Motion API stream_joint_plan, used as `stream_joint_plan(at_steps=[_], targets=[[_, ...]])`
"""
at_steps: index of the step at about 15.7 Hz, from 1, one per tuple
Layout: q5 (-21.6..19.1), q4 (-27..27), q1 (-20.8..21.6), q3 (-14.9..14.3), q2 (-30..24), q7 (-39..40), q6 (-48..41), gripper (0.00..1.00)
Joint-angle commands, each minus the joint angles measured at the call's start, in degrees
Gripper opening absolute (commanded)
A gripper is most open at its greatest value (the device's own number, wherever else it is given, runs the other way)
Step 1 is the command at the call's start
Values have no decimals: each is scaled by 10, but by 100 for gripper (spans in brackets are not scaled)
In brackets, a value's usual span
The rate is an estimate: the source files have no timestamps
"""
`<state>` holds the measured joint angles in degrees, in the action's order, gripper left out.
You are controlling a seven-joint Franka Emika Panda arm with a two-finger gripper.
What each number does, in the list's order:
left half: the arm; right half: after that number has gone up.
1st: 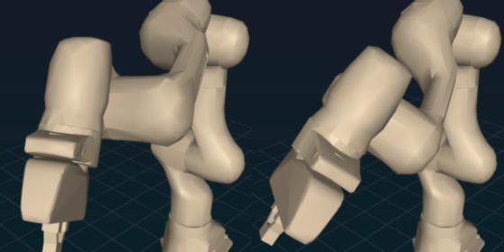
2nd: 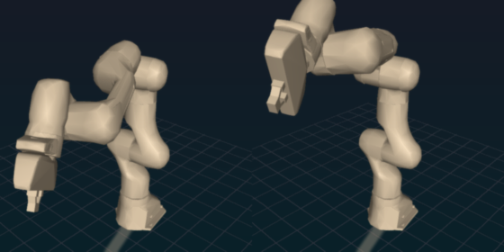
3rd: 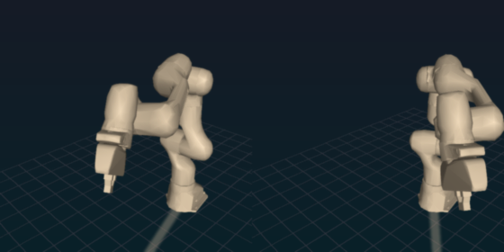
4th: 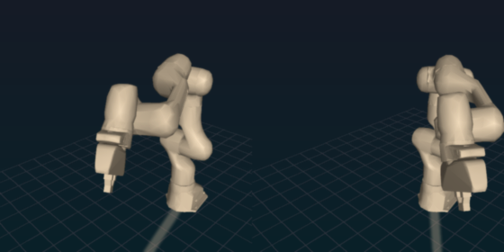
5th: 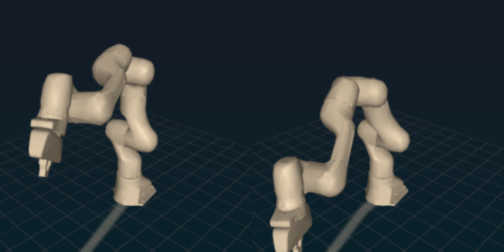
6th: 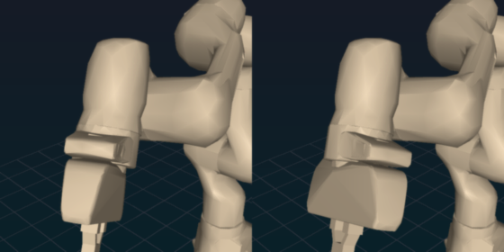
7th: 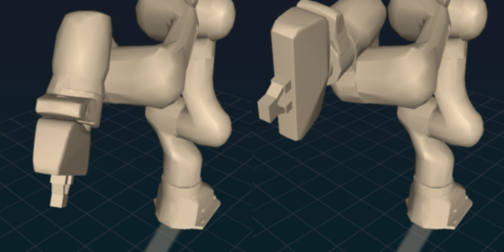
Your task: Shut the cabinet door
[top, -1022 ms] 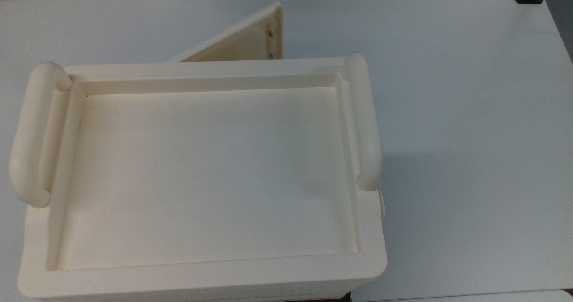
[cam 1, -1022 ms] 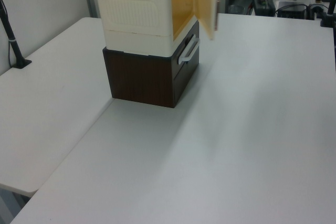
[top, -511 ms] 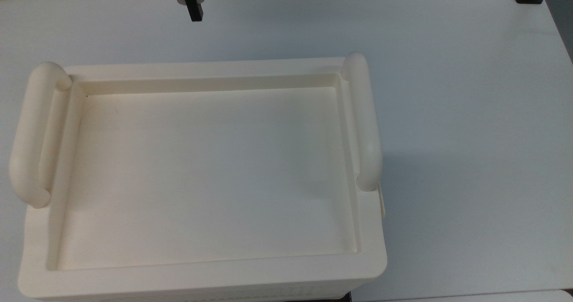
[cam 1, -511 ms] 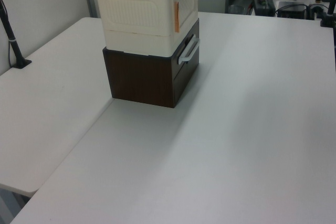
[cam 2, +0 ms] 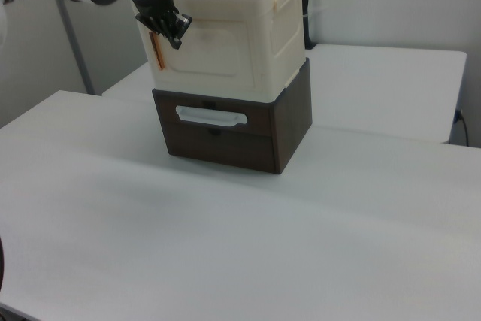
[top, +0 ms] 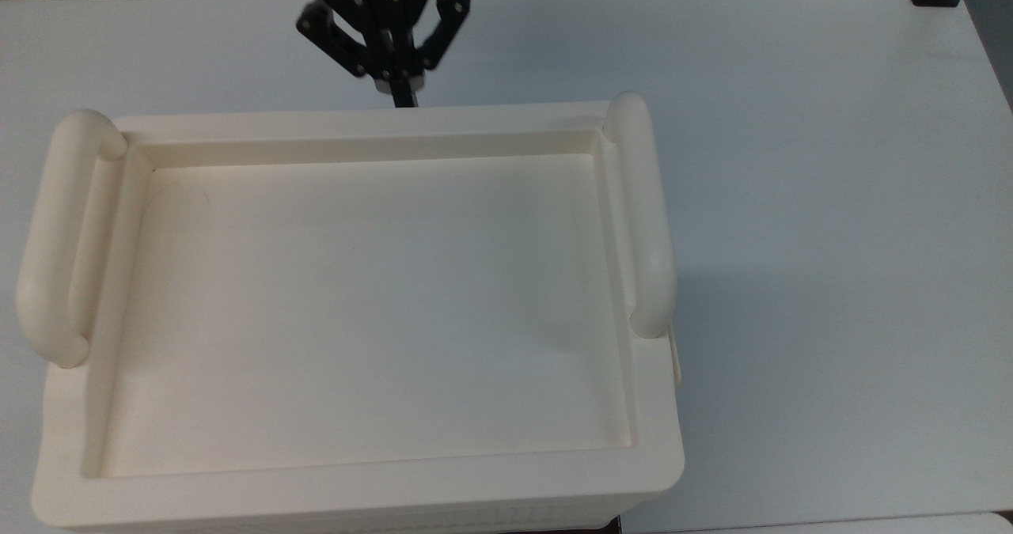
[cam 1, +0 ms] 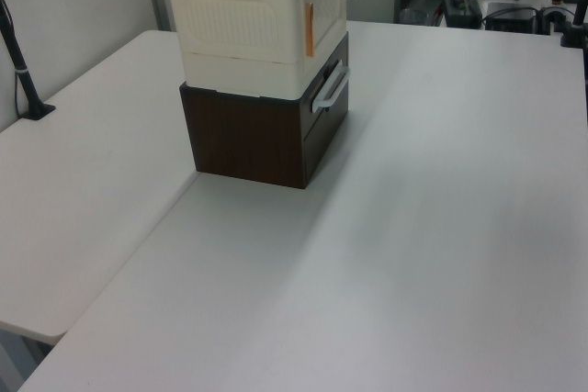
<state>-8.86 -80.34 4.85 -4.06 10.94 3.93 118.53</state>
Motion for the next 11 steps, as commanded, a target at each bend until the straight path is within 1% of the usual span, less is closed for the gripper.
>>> stream_joint_plan(at_steps=[1,7,11], targets=[[-8,-7,8,-2,5,-10,65,1],[-7,-7,14,-2,19,-2,131,0],[-6,-8,15,-2,24,-2,134,0]])
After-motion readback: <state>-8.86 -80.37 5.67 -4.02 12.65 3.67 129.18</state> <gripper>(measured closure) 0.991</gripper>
